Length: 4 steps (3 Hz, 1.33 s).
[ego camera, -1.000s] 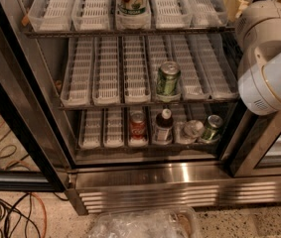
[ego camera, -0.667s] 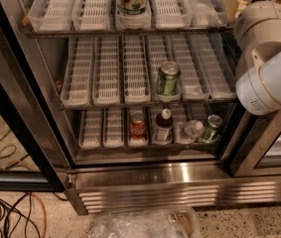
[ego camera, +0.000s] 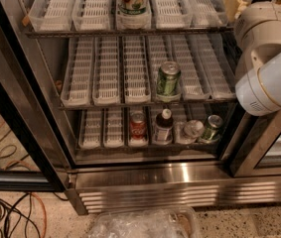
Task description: Pick pepsi can from top shelf of fridge
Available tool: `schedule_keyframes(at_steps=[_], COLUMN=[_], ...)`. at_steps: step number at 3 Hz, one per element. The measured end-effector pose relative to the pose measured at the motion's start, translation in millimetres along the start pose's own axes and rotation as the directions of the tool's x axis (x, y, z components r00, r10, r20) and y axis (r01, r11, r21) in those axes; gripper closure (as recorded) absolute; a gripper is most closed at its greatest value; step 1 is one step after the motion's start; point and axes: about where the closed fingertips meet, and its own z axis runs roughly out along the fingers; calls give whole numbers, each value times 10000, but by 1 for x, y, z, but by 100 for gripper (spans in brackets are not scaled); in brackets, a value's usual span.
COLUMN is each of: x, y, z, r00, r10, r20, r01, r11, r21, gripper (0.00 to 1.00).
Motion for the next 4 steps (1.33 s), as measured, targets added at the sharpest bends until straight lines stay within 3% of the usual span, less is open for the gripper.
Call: schedule_keyframes(at_steps=[3, 4], x=[-2, -2], y=[-1, -1], z=[0, 0], r00=[9997, 9997], r10=[27, 27], r20=[246, 246], r01=[-28, -28], r11=[10000, 10000], r21=[50, 50], gripper=[31, 50])
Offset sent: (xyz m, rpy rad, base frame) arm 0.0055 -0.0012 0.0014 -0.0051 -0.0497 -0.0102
